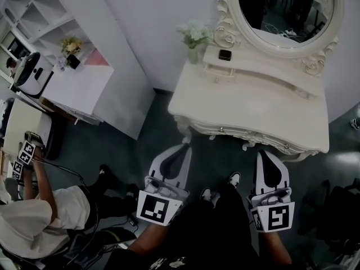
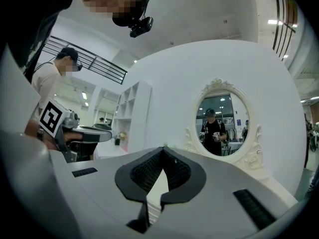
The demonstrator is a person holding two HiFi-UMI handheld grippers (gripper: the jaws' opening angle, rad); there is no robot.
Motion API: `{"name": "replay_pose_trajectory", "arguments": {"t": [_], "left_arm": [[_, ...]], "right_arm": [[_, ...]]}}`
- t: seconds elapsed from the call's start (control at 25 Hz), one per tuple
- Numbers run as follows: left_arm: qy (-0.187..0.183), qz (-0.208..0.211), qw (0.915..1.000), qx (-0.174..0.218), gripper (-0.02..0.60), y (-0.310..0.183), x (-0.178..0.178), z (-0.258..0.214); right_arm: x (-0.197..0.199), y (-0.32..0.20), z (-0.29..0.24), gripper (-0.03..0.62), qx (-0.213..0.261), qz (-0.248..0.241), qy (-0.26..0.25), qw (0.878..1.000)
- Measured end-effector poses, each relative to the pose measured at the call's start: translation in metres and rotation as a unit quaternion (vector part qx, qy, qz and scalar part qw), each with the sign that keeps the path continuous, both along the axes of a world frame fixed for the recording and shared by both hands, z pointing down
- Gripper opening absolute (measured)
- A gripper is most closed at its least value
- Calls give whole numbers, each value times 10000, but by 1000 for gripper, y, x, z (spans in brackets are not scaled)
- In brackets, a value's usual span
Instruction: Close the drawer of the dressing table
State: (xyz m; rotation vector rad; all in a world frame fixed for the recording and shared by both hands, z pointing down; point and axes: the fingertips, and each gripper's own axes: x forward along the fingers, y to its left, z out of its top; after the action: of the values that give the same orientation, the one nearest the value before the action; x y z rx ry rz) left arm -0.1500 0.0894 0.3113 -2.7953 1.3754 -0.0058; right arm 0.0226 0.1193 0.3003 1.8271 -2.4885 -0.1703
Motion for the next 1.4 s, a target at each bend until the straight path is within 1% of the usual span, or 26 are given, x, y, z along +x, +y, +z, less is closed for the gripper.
{"name": "replay_pose_trajectory", "arguments": {"t": [0.16,0.24,0.4,0.52,0.72,0.88,0.96,1.08,1.24,1.4], "left_arm": [[-62,-24,10000,-19,5,-19,4,2],[-27,-52,10000,-38,5,-28,8,4],[3,-102,9998,-182,5,-45,16,10],[31,-126,9998,-170,5,-60,21,8],[-33,-96,9999,-111,5,-81,36,10],[-45,-143,9997,-187,5,-100,45,13],[-40,-170,9996,-231,5,-112,51,13],[77,-210,9995,-244,5,-130,62,10],[45,-230,9995,-210,5,-157,79,11],[91,-252,9994,-235,5,-181,99,11]], "right_arm": [[0,-24,6,-3,-29,-96,67,9999],[3,-34,7,-2,-52,-153,75,9998],[10,-53,9,-2,-95,-200,51,9997],[15,-68,14,-2,-178,-250,89,9995],[26,-93,20,-2,-247,-289,64,9993],[32,-113,21,-2,-253,-370,48,9990],[38,-125,20,-2,-254,-399,38,9989],[51,-145,21,-2,-265,-431,17,9987],[67,-172,21,-2,-279,-480,31,9985],[84,-195,18,-2,-272,-538,76,9982]]}}
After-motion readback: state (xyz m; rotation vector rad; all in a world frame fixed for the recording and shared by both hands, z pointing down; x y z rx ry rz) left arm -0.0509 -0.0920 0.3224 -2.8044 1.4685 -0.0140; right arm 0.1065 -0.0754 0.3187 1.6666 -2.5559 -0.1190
